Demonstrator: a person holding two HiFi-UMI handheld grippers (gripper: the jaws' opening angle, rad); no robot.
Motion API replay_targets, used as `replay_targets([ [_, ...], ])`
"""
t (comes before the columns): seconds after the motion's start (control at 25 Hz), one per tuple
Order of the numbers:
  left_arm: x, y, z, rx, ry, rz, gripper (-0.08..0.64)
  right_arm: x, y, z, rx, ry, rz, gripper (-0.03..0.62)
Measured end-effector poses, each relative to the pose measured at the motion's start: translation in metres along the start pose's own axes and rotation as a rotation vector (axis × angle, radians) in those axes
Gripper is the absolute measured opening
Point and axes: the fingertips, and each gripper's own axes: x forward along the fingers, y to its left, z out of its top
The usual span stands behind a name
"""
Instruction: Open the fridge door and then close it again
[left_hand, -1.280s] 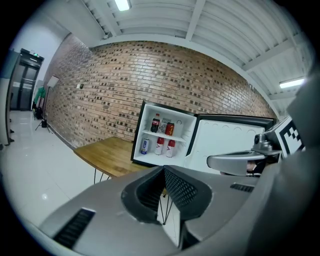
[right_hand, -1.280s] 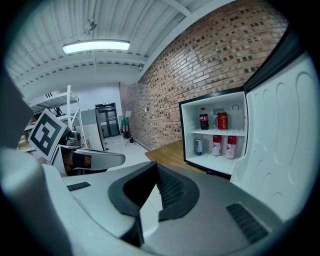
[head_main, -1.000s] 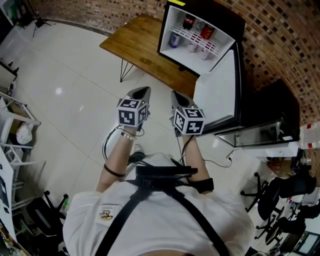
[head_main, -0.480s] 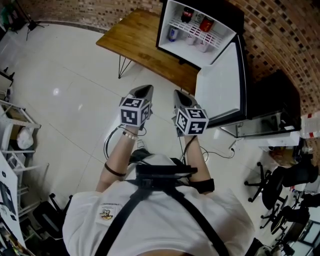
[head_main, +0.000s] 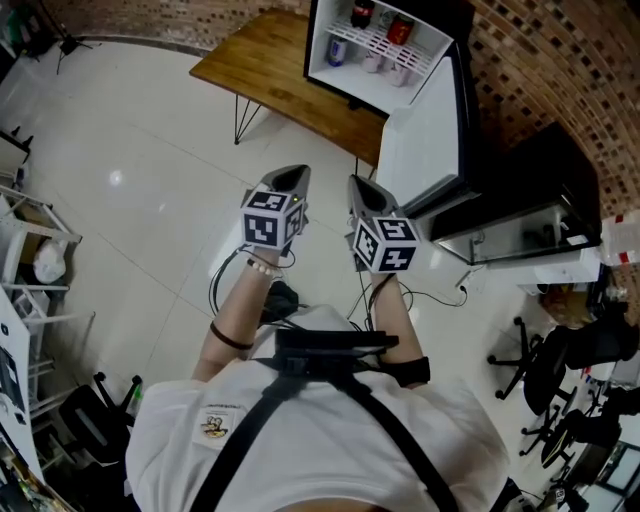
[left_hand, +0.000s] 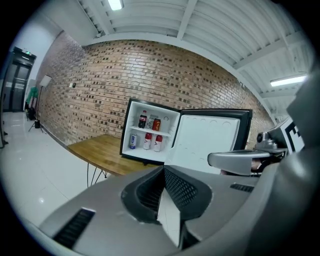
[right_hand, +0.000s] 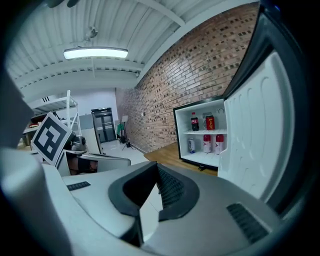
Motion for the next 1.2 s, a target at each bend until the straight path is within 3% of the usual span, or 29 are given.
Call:
replay_targets([
  [0.16, -0.01, -0.036, -0.016, 0.006, 0.005, -0.003, 0.001, -0.046, -0.007, -0.009, -0.018, -0.039, -0.009, 0.074],
  [0.52, -0.02, -0.106, -0.046, 0.025, 0.025, -0.046, 0.001, -0.151, -0.067, 0.003, -0.042, -0.213, -0.213, 0.105],
  [0.6, -0.022, -0.114, -0.049, 0.028, 0.028, -0.056, 0.0, -0.165, -0.079, 0.007, -0.044, -0.23, -0.253, 0.167],
  [0.68, -0.02, -0.122, -0.047, 0.033, 0.025, -0.061, 0.0, -0.174, -0.093, 0.011, -0.043, -0.24, -0.288, 0.218],
  [0.84, -0.012, -0.13, -0.044, 0.042, 0.029, -0.063, 0.0, -0.177, -0.116, 0.012, -0.014, -0.238, -0.304, 0.247],
  [1.2, -0.002, -0.117, -0.036, 0.036, 0.045, -0.061, 0.0, -0.151, -0.13, 0.017, 0.017, -0.212, -0.281, 0.245],
])
